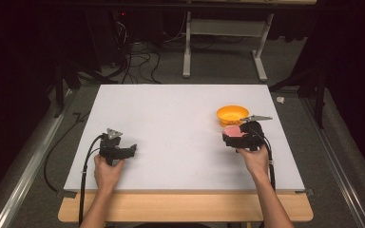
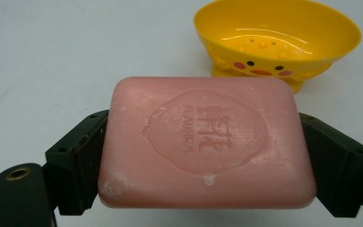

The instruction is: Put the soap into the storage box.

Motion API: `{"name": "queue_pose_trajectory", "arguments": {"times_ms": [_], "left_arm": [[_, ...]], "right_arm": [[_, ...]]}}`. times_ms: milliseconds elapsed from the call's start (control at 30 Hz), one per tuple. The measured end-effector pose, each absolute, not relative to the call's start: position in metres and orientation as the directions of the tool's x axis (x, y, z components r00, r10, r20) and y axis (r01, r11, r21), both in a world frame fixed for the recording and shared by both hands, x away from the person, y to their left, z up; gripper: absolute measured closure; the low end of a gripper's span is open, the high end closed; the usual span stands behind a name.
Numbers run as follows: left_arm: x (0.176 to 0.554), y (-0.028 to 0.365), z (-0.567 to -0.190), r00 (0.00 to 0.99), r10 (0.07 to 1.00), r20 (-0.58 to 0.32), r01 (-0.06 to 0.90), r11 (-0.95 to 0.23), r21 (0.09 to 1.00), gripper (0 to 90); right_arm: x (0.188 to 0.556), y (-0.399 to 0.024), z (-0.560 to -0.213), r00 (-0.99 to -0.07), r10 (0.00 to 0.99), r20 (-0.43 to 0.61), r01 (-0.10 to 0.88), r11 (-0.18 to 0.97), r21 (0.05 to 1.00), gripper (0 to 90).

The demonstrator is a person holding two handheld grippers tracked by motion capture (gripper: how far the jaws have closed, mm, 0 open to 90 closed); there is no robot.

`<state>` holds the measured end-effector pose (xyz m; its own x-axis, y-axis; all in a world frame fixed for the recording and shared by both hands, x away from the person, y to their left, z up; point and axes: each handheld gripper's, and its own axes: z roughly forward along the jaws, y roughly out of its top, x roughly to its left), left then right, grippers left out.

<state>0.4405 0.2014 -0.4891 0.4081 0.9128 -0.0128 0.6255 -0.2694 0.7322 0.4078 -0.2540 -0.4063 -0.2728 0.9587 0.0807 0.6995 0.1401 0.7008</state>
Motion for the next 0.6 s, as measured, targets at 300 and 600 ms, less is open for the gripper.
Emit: {"name": "queue_pose_trajectory", "arguments": {"times_ms": [300,600], "left_arm": [[0.441,0.201,-0.489,0.408,0.913,-0.013,0.625,-0.269,0.732,15.3],[0.441,0.201,-0.489,0.408,0.913,-0.013,0.626,-0.27,0.732,15.3]], "right_arm": [[0.419,-0.256,-0.399,-0.239,0.967,0.093,0.709,0.108,0.697,13.6],[0.431,-0.261,-0.394,-0.197,0.975,0.103,0.723,0.073,0.687,13.6]]}}
